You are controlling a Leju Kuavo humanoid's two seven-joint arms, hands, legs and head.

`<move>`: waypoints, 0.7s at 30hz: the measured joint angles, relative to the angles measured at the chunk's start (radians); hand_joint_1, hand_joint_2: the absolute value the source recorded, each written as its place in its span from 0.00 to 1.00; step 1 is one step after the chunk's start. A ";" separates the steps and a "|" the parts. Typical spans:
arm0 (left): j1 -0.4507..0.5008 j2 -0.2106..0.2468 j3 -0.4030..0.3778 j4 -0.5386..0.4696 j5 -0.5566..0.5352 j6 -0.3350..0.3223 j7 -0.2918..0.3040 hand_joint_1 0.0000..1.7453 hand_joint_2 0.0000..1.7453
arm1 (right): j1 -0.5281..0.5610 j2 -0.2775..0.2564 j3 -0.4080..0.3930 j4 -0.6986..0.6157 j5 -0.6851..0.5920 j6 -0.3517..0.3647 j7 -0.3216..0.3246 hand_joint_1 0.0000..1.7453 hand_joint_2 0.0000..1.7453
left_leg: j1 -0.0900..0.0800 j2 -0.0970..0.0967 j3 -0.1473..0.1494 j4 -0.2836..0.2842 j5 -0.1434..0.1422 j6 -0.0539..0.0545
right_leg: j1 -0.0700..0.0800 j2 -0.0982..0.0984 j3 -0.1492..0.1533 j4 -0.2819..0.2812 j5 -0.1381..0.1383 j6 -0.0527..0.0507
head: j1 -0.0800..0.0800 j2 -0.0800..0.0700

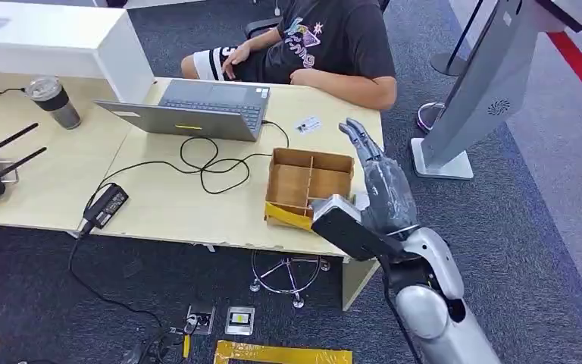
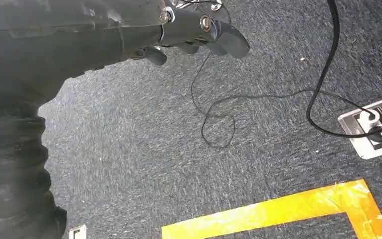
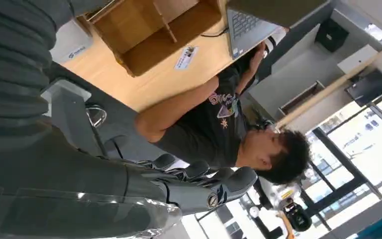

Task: Pass the card to the sensor for recognition and then transmit it.

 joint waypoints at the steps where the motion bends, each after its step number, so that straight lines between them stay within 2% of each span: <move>1: -0.001 0.000 0.000 0.000 -0.002 0.000 0.000 0.00 1.00 | -0.005 0.003 0.007 0.017 0.018 -0.006 0.000 0.00 1.00 | 0.000 0.000 0.000 0.000 0.000 0.000 | 0.000 0.000 0.000 0.000 0.000 0.000 | 0.000 0.000; 9: -0.017 -0.002 -0.001 0.000 -0.022 -0.009 0.013 0.00 1.00 | -0.077 0.038 0.035 0.293 0.180 -0.139 0.012 0.00 1.00 | 0.000 0.000 0.000 0.000 0.000 0.000 | 0.000 0.000 0.000 0.000 0.000 0.000 | 0.000 0.000; 14: -0.025 -0.006 -0.002 0.000 -0.026 -0.012 0.014 0.00 1.00 | -0.106 0.057 0.039 0.414 0.203 -0.146 0.025 0.00 1.00 | 0.000 0.000 0.000 0.000 0.000 0.000 | 0.000 0.000 0.000 0.000 0.000 0.000 | 0.000 0.000; 21: -0.027 -0.009 -0.002 0.000 -0.029 -0.013 0.014 0.00 1.00 | -0.125 0.071 0.039 0.508 0.249 -0.159 0.042 0.00 1.00 | 0.000 0.000 0.000 0.000 0.000 0.000 | 0.000 0.000 0.000 0.000 0.000 0.000 | 0.000 0.000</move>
